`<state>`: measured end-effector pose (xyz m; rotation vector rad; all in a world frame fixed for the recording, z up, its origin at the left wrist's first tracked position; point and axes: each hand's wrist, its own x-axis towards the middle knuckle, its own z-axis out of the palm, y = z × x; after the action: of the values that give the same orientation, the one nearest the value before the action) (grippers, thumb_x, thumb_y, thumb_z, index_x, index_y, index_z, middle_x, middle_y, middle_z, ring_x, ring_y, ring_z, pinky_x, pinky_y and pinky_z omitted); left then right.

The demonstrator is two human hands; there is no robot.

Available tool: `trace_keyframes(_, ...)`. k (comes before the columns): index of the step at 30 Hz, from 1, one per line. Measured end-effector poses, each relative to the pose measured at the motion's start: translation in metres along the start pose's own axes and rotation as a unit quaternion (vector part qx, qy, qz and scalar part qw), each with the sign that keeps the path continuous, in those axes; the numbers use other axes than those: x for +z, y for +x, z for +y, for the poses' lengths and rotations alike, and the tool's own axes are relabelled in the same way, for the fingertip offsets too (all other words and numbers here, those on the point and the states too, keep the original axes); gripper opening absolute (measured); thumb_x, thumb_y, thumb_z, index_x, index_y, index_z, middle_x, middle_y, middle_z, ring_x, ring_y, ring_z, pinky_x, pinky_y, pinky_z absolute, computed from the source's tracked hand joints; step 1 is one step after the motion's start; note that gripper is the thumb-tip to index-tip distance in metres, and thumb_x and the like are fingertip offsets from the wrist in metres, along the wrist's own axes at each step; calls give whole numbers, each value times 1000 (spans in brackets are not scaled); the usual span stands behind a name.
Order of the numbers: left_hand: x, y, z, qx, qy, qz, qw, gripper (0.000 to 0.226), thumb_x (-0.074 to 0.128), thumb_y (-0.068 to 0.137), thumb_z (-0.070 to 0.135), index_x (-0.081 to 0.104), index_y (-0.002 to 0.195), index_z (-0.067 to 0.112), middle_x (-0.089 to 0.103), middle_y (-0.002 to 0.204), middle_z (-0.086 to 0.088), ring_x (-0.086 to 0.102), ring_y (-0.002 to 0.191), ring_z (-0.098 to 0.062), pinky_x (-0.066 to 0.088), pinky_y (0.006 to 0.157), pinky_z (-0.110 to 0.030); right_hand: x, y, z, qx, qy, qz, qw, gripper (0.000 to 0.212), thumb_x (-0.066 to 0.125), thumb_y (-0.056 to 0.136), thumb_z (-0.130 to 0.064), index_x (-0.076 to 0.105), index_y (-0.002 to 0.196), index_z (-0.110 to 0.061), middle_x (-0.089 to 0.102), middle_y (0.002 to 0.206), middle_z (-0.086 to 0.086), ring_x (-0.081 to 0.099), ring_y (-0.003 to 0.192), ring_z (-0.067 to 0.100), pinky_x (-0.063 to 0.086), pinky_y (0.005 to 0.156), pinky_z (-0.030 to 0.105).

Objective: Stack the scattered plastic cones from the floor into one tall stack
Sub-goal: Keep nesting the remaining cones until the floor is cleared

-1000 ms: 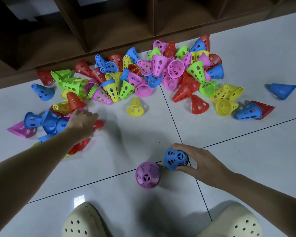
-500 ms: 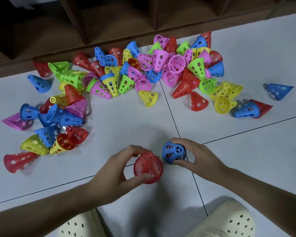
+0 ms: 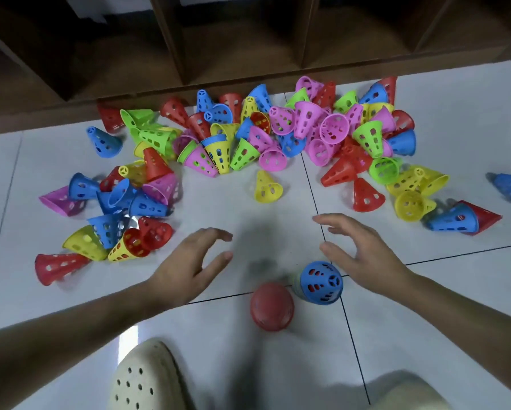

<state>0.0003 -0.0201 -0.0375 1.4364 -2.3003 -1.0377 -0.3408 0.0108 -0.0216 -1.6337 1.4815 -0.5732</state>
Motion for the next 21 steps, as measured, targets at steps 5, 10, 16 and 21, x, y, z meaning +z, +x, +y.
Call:
trace_keyframes(5,-34,33,-83,-111,246,60,961,62,67,89,42,48,144,21,47,145,-16,45,131,-38,41,107,-51,14,85,-17,-18,-46,-7,999,38,64,96,-30,57,129,-15,54,122,-12,51,103,-3,38,94,8)
trace_keyframes(10,-51,55,-117,-170,300,26,938,75,59,92,51,28,157,28,25,160,-16,30,142,-41,30,115,-54,55,170,-8,-42,-148,-93,984,49,62,94,-42,53,140,-24,45,144,6,41,137,18,31,116,34)
trace_keyframes(16,-50,83,-130,-180,278,58,942,66,52,94,53,36,152,26,44,144,-13,44,127,-39,42,106,-51,87,212,8,38,-193,-155,968,54,52,96,-55,42,148,-40,19,164,7,15,152,20,17,122,32)
trace_keyframes(21,-55,94,-143,-192,303,67,931,63,54,91,57,50,141,19,50,127,-14,48,117,-37,47,100,-51,91,217,11,21,-146,-98,984,19,60,95,-45,66,101,-28,49,122,4,51,115,13,36,110,33)
